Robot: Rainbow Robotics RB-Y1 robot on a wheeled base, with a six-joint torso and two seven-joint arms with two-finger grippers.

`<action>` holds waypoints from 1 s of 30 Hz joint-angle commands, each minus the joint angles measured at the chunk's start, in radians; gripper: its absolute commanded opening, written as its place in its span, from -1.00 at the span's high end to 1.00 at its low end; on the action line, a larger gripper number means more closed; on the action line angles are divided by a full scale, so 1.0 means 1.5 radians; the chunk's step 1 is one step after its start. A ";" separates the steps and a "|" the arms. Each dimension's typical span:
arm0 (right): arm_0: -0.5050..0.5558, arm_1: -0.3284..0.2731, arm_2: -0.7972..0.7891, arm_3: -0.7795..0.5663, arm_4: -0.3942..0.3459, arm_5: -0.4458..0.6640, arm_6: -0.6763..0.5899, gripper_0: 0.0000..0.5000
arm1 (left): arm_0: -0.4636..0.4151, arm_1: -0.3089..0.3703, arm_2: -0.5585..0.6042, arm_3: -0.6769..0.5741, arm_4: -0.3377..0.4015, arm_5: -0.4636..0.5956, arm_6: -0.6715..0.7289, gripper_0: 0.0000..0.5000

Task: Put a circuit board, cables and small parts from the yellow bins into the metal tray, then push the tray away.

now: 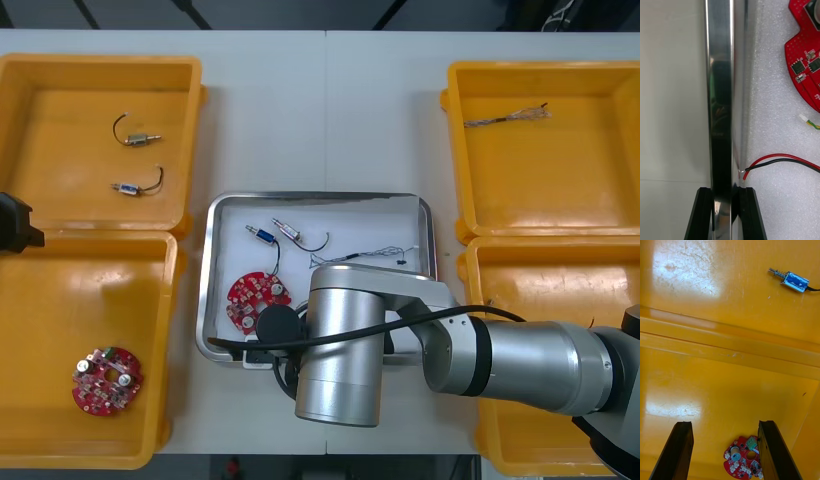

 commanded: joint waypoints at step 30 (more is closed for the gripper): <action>-0.165 -0.099 0.009 0.044 0.026 -0.159 0.016 1.00 | 0.003 0.014 0.019 -0.001 0.000 -0.007 -0.046 -1.00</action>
